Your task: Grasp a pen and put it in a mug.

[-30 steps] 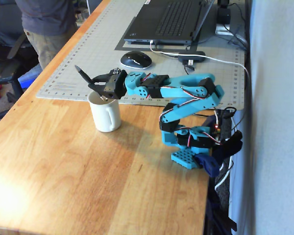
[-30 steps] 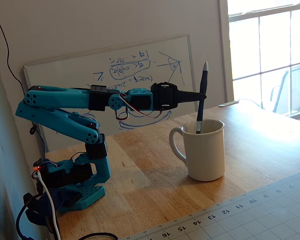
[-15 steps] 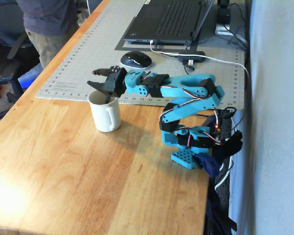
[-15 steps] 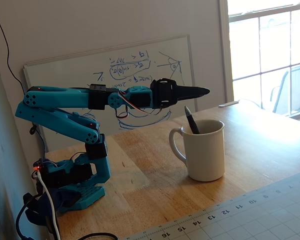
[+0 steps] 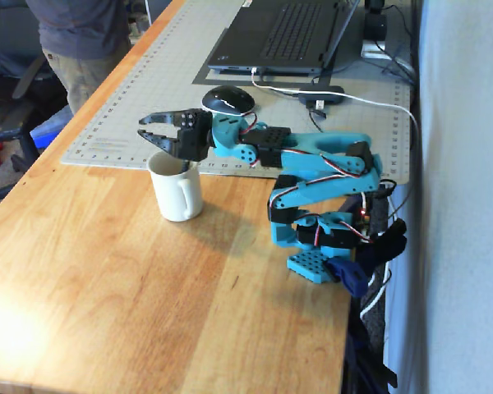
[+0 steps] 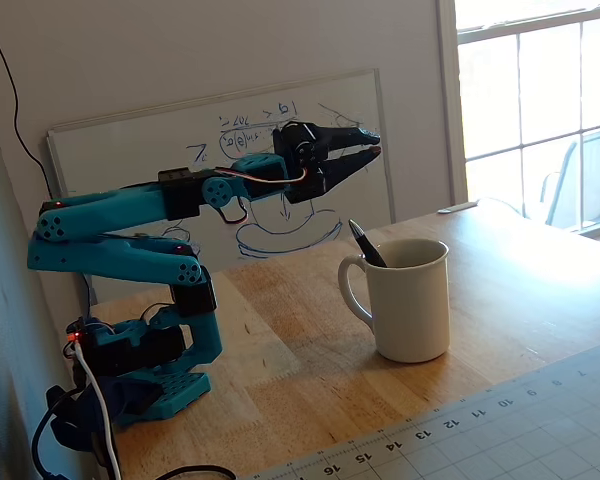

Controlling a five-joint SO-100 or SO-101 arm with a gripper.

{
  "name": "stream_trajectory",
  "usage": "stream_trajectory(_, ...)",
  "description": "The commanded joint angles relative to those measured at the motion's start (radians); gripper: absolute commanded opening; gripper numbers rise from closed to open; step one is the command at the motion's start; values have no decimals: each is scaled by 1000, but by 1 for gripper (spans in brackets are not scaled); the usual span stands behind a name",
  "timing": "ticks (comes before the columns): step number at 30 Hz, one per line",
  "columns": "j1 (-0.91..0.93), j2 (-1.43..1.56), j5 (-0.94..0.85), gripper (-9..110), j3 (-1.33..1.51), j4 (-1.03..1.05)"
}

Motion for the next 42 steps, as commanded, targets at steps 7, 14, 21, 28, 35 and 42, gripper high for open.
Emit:
stream_trajectory(7, -81, 153, -331, 3, 155, 28)
stream_trajectory(14, -110, 336, -334, 2, 227, 413)
stream_trajectory(21, -118, 502, -339, 3, 233, 957)
stream_trajectory(28, -121, 531, -339, 3, 229, 1304)
stream_trajectory(35, -153, 531, -324, 3, 235, 1344)
stream_trajectory(42, -184, 534, -322, 3, 236, 1344)
